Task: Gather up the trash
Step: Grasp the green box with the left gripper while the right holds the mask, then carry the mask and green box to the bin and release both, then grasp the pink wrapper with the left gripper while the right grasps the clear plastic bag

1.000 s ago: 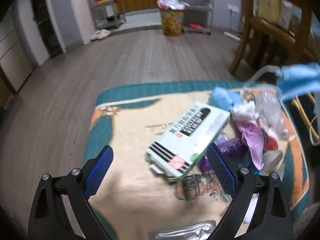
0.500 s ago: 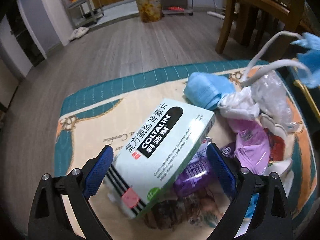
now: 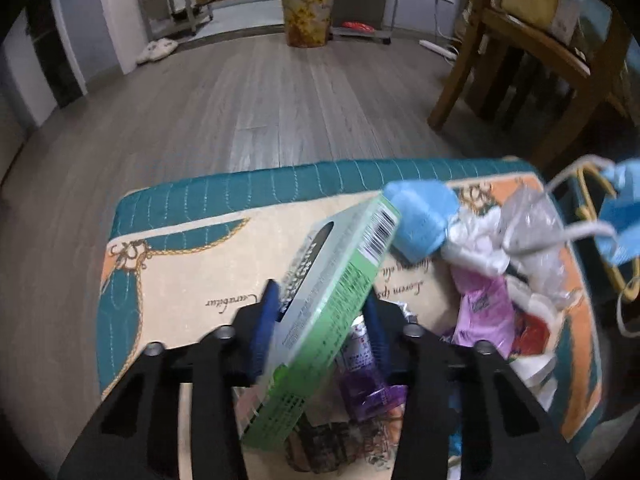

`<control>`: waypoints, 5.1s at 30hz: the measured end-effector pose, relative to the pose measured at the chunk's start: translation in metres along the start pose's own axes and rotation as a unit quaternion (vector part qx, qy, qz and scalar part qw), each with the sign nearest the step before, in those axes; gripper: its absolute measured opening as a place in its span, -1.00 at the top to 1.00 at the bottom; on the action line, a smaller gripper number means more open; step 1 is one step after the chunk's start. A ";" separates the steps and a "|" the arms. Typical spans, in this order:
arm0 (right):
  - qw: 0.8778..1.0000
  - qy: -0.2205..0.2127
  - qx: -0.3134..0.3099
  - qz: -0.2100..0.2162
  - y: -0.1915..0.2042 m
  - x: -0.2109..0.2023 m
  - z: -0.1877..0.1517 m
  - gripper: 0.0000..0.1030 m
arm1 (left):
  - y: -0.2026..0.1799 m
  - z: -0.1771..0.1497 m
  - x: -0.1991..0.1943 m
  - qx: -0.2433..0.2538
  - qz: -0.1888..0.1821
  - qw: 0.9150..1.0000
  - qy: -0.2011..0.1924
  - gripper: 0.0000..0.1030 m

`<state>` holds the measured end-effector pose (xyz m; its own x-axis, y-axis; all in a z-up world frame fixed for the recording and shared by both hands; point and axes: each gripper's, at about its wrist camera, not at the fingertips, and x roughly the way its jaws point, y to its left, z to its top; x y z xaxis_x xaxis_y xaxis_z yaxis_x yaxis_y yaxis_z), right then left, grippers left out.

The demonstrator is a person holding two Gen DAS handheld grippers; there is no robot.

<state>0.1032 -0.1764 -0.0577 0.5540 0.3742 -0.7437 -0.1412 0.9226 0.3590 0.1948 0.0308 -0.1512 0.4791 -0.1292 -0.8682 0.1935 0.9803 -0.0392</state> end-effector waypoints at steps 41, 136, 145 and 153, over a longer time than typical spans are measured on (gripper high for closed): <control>0.964 -0.087 0.167 -0.185 -0.250 -0.135 -0.018 0.85 | -0.312 0.042 -0.080 0.168 -0.181 0.964 -0.099 0.59; 0.989 0.140 -0.026 -0.046 -0.059 0.129 -0.004 0.52 | -0.081 -0.012 -0.009 0.082 -0.105 0.989 0.062 0.35; 0.993 0.109 -0.021 -0.049 -0.054 0.090 0.005 0.56 | -0.096 -0.007 -0.054 0.123 -0.104 0.987 0.010 0.40; 0.997 0.063 -0.012 -0.050 -0.049 0.036 0.012 0.56 | -0.104 -0.010 -0.102 0.147 -0.088 0.984 -0.048 0.40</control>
<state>0.1396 -0.2088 -0.0954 0.4588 0.2874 -0.8408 -0.1112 0.9574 0.2666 0.1176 -0.0562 -0.0635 0.4909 -0.3209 -0.8100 0.5139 0.8574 -0.0283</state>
